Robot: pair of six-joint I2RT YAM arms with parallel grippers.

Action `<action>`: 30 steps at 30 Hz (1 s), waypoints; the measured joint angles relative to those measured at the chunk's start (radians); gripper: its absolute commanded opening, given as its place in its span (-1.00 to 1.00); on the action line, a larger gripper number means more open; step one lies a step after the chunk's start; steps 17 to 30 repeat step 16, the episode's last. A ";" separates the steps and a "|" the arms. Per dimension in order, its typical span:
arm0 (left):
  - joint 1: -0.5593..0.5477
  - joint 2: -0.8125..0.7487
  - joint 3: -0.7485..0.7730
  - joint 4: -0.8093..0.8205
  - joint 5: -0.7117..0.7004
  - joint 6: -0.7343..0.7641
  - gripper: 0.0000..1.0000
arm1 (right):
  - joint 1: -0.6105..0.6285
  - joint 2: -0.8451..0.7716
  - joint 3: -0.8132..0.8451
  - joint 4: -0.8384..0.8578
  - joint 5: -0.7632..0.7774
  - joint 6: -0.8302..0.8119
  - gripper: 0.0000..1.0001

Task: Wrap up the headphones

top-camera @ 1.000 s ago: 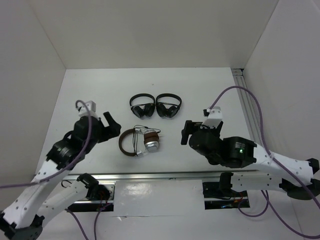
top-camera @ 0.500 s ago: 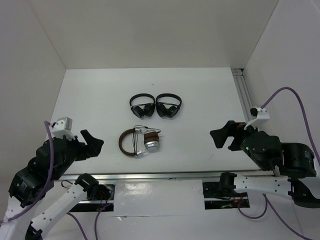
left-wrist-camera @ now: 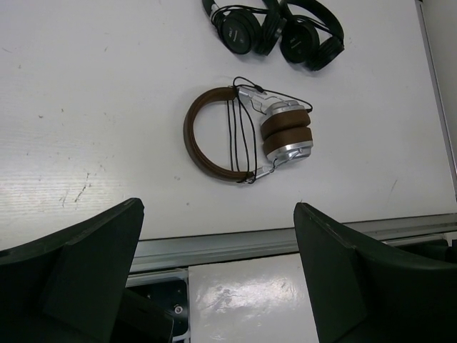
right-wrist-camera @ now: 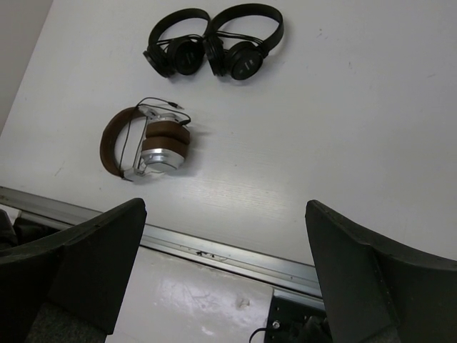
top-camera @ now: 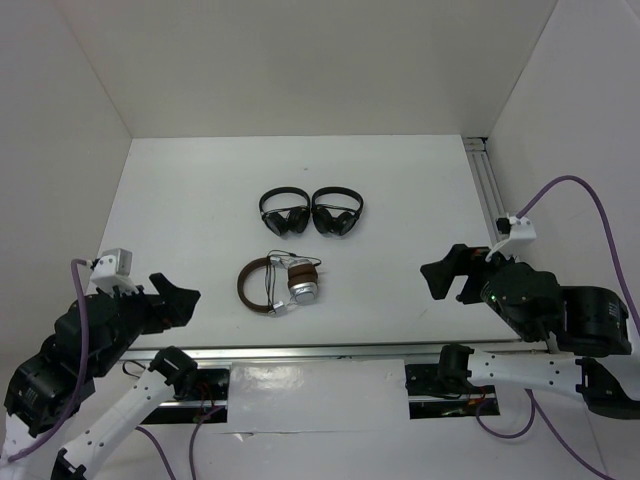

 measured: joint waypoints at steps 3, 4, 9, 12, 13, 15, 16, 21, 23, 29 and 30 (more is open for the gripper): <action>0.000 -0.004 0.000 -0.004 0.000 -0.002 0.98 | 0.000 -0.008 0.000 0.000 -0.003 0.000 1.00; 0.000 -0.006 0.000 -0.005 -0.001 -0.002 0.98 | 0.000 -0.014 0.000 -0.001 -0.006 0.000 1.00; 0.000 -0.027 0.000 -0.014 -0.002 -0.005 0.98 | -0.007 -0.047 0.000 -0.003 -0.019 -0.003 1.00; 0.000 -0.036 0.000 -0.019 -0.002 -0.007 0.98 | -0.016 -0.051 0.000 -0.006 -0.024 -0.008 1.00; 0.000 -0.037 0.000 -0.019 -0.002 -0.007 0.98 | -0.018 -0.051 0.000 -0.006 -0.026 -0.011 1.00; 0.000 -0.037 0.000 -0.020 -0.002 -0.008 0.98 | -0.024 -0.051 0.000 -0.007 -0.029 -0.015 1.00; 0.000 -0.037 0.000 -0.020 -0.002 -0.008 0.98 | -0.027 -0.051 0.000 -0.007 -0.030 -0.019 1.00; 0.000 -0.037 0.000 -0.020 -0.002 -0.008 0.98 | -0.027 -0.051 0.000 -0.007 -0.030 -0.019 1.00; 0.000 -0.037 0.000 -0.020 -0.002 -0.008 0.98 | -0.027 -0.051 0.000 -0.007 -0.030 -0.019 1.00; 0.000 -0.037 0.000 -0.020 -0.002 -0.008 0.98 | -0.027 -0.051 0.000 -0.007 -0.030 -0.019 1.00; 0.000 -0.037 0.000 -0.020 -0.002 -0.008 0.98 | -0.027 -0.051 0.000 -0.007 -0.030 -0.019 1.00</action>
